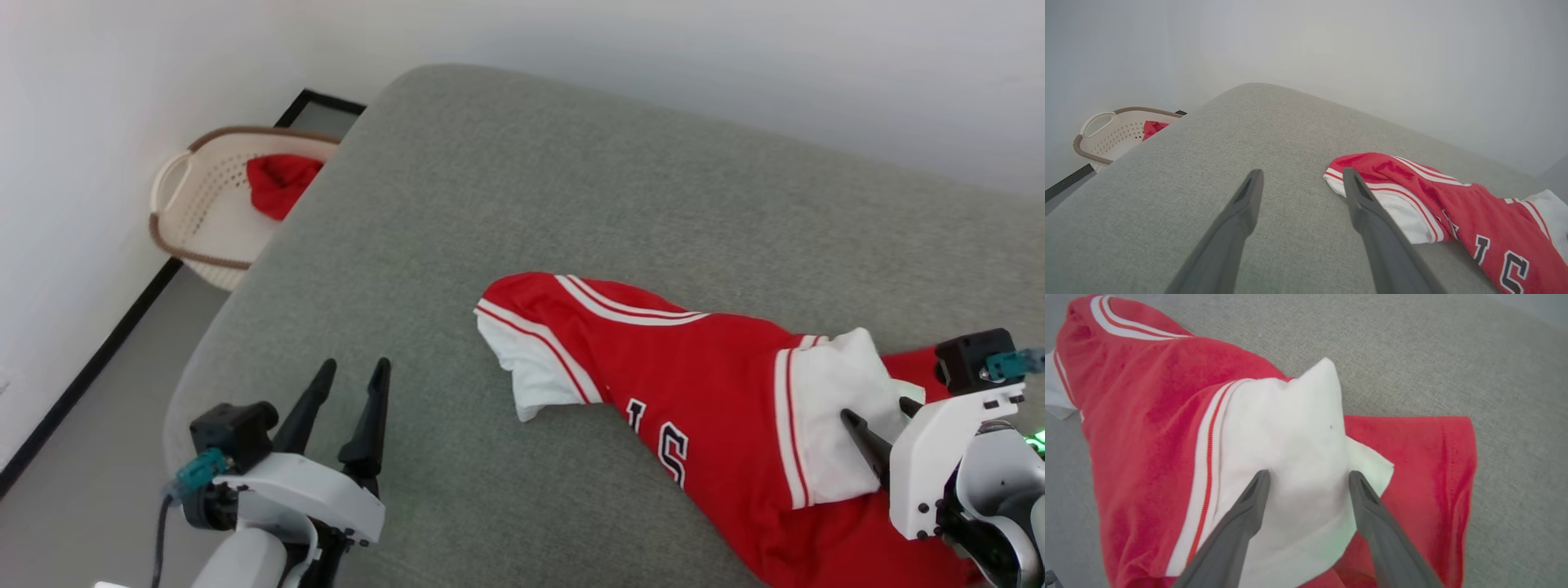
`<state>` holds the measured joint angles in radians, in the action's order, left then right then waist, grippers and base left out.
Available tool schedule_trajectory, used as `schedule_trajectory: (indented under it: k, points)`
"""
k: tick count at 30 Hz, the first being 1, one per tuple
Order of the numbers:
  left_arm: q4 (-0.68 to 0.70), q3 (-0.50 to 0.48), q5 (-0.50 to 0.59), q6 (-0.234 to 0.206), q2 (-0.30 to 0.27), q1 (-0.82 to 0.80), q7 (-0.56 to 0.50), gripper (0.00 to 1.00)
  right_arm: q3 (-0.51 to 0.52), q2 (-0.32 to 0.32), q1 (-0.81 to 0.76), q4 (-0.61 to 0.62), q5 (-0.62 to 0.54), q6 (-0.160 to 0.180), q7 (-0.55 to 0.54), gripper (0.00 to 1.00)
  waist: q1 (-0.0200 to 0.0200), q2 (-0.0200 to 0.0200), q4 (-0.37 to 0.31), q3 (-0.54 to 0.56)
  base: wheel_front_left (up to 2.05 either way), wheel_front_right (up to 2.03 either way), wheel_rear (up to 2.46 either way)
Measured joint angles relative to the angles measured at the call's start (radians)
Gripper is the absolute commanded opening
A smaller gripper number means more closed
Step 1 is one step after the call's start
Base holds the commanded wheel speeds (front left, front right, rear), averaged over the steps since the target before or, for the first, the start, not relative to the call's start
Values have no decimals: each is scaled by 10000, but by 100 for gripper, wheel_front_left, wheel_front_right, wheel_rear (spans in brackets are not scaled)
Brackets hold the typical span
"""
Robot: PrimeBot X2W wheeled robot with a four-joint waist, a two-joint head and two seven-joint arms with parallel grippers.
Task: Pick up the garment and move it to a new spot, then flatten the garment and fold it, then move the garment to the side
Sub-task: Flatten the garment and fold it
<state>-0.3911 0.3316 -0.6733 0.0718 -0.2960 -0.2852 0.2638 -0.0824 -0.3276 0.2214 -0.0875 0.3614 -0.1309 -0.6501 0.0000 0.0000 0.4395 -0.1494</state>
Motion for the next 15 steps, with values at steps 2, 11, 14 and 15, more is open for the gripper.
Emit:
schedule_trajectory:
  k: [2, 11, 14, 15]
  points:
    - [-132, -75, 100, 92, 138, -38, 0, 100, -92, -50, 95, -25, -42, 0, -213, 100, 0, 0, 118, -114, 0, 0, 0]
    - [-591, -408, 418, 407, 497, -177, 2, 100, -167, -54, 158, -58, -192, 0, -454, 0, 0, 0, 361, -338, 0, 0, 0]
    - [-681, -545, 489, 443, 514, -176, 2, 100, -104, -121, 179, 151, -107, 0, -445, 0, 0, 0, 281, -299, 0, 0, 0]
    - [-692, -587, 491, 468, 520, -175, 2, 100, -23, -146, 194, 251, -86, 0, -437, 0, 0, 0, 245, -284, 0, 0, 0]
